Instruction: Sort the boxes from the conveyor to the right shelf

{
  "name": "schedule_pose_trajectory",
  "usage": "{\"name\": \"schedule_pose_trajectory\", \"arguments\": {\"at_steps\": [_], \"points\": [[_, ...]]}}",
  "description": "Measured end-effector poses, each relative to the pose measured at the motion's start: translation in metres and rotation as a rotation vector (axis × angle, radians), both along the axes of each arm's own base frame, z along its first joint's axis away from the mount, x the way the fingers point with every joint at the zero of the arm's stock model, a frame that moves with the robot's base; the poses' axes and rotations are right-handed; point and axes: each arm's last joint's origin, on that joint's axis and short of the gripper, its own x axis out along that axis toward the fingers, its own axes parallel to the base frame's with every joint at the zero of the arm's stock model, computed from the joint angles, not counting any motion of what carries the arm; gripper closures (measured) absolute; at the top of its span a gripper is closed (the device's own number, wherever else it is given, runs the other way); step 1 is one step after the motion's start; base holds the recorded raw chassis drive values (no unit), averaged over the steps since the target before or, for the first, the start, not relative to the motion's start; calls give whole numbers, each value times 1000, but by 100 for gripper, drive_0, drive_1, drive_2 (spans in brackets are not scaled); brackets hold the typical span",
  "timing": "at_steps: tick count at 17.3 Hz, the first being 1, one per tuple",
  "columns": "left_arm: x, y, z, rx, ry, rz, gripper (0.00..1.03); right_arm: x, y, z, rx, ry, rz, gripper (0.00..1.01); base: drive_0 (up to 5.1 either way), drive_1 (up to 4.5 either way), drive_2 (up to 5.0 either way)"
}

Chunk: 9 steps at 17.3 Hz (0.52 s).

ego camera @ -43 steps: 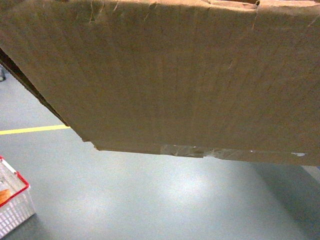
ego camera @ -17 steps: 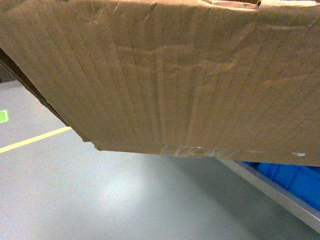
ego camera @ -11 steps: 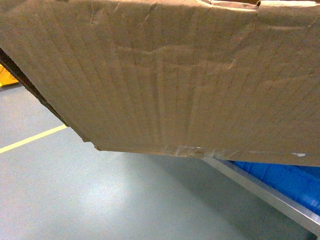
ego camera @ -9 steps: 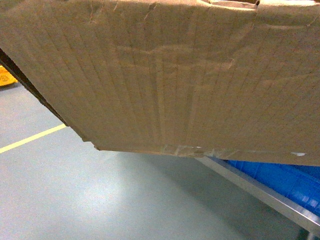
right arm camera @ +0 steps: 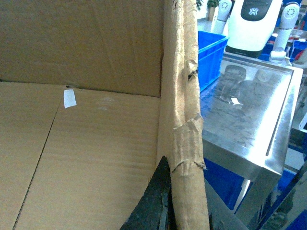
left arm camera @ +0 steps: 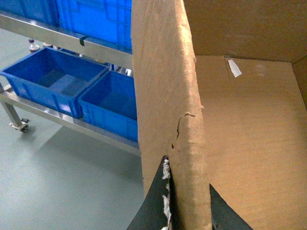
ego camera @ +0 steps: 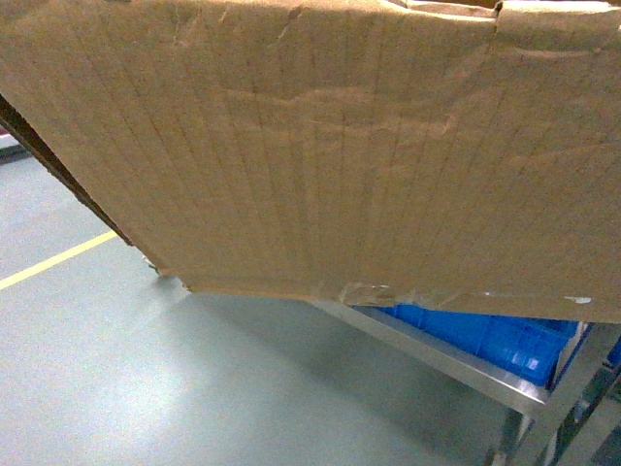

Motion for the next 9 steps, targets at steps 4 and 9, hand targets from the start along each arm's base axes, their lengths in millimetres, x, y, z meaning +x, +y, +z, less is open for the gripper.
{"name": "schedule_pose_trajectory", "arguments": {"at_steps": [4, 9], "points": [[0, 0, 0, 0, 0, 0, 100, 0, 0, 0, 0, 0, 0, 97, -169, -169, -169], [0, 0, 0, 0, 0, 0, 100, 0, 0, 0, 0, 0, 0, 97, -146, -146, -146]]}}
